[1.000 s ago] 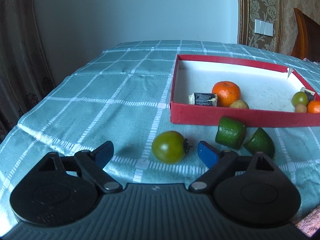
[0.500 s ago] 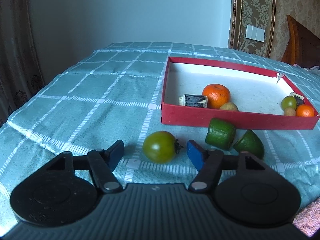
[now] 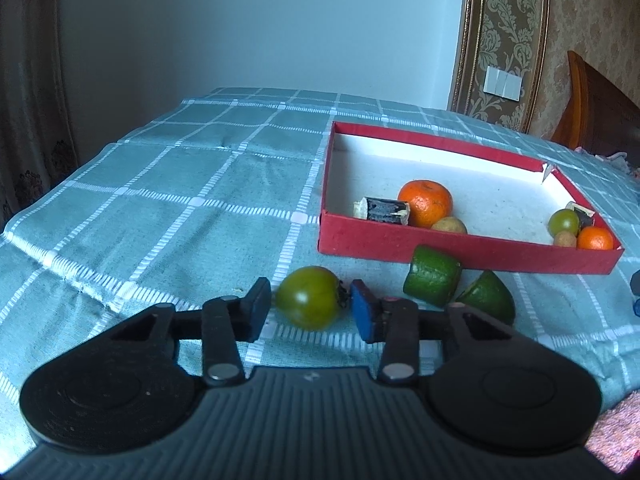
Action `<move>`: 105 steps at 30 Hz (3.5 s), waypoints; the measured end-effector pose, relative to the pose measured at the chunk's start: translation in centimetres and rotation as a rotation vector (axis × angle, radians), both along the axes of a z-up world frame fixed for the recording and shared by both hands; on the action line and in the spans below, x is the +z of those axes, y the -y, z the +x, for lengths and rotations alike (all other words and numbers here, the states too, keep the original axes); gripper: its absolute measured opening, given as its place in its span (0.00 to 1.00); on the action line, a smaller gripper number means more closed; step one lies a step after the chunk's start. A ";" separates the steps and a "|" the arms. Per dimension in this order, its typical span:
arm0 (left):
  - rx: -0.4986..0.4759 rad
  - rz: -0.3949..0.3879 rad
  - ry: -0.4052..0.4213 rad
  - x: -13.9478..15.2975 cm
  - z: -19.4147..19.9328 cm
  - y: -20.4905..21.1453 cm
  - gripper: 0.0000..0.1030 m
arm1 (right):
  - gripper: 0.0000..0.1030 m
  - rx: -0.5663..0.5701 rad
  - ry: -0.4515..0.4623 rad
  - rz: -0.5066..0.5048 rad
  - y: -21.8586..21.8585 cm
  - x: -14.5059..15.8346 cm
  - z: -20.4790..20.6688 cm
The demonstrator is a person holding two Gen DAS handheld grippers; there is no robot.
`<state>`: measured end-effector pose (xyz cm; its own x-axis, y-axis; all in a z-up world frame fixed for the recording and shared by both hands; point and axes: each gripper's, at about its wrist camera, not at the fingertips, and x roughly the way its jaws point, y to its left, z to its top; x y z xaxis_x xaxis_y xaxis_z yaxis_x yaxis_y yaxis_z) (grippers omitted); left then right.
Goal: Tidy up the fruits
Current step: 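Move the left gripper down onto the other green tomato, then close the left gripper on the green tomato, carry it into the red tray, open, then move the right gripper onto the dark green cucumber piece and close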
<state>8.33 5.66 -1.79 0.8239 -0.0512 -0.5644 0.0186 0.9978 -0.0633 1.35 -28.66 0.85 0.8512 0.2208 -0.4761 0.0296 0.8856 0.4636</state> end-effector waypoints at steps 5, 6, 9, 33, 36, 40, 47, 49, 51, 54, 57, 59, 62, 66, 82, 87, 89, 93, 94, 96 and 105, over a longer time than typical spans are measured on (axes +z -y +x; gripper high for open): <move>-0.005 -0.010 0.002 0.0 -0.1 -0.2 0.34 | 0.81 -0.006 0.001 0.001 0.0 0.0 0.0; -0.005 -0.011 0.002 0.0 -0.1 -0.2 0.34 | 0.81 -0.006 0.000 0.001 0.0 0.0 -0.1; -0.004 -0.010 0.004 0.0 -0.1 -0.2 0.33 | 0.81 -0.006 0.001 0.002 0.1 0.0 -0.1; -0.059 0.117 0.145 4.8 3.8 5.5 0.32 | 0.81 0.014 0.022 0.016 0.0 0.3 -0.4; -0.056 0.121 0.116 4.2 6.0 5.6 0.32 | 0.82 0.019 0.024 0.018 0.0 0.3 -0.4; -0.055 0.116 0.081 3.2 7.8 5.5 0.33 | 0.82 0.025 0.026 0.018 -0.1 0.3 -0.3; -0.031 0.115 0.044 2.1 9.0 5.4 0.35 | 0.82 0.027 0.026 0.018 -0.1 0.3 -0.3; -0.028 0.119 0.039 1.9 9.1 5.4 0.38 | 0.82 0.027 0.024 0.018 -0.1 0.3 -0.3; -0.029 0.120 0.042 1.9 8.9 5.4 0.38 | 0.82 0.026 0.025 0.018 -0.1 0.3 -0.2; -0.032 0.114 0.037 2.2 8.6 5.3 0.42 | 0.83 0.024 0.024 0.019 -0.1 0.3 -0.1; -0.038 0.101 0.039 2.7 7.6 5.1 0.46 | 0.83 0.021 0.023 0.018 -0.1 0.3 -0.1; -0.044 0.096 0.053 3.2 6.3 5.1 0.59 | 0.83 0.020 0.021 0.017 0.0 0.2 -0.1; -0.023 0.126 0.107 4.1 3.7 5.2 0.97 | 0.83 0.019 0.020 0.017 0.0 0.2 -0.1; -0.044 0.134 0.147 4.7 0.2 4.9 0.98 | 0.83 0.014 0.017 0.016 0.0 0.2 -0.1; 0.031 0.060 0.041 0.3 -2.2 0.5 1.00 | 0.84 0.005 -0.007 0.010 0.1 0.1 0.1; 0.010 0.000 -0.011 0.0 -1.5 -0.3 1.00 | 0.85 0.007 -0.010 0.005 0.0 0.1 0.1; 0.012 -0.012 -0.035 -0.2 -1.2 -0.4 1.00 | 0.85 0.009 -0.013 -0.003 -0.1 0.1 0.1; 0.012 -0.016 -0.030 -0.1 -1.2 -0.4 1.00 | 0.86 0.013 -0.020 -0.024 -0.4 0.2 0.2; 0.012 -0.015 -0.027 -0.1 -1.2 -0.3 1.00 | 0.86 0.015 -0.025 -0.039 -0.6 0.3 0.3; 0.012 -0.018 -0.024 -0.1 -1.2 -0.3 1.00 | 0.86 0.025 -0.041 -0.095 -1.4 0.6 0.5; 0.025 -0.029 -0.029 -0.1 -1.1 -0.5 1.00 | 0.86 0.217 0.002 -0.212 -6.5 2.5 -0.4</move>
<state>7.20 6.17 -1.88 0.8086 -0.0479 -0.5863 -0.0083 0.9956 -0.0928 0.96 -22.20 3.31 0.7962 0.2931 -0.5292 -0.1716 0.9483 0.2671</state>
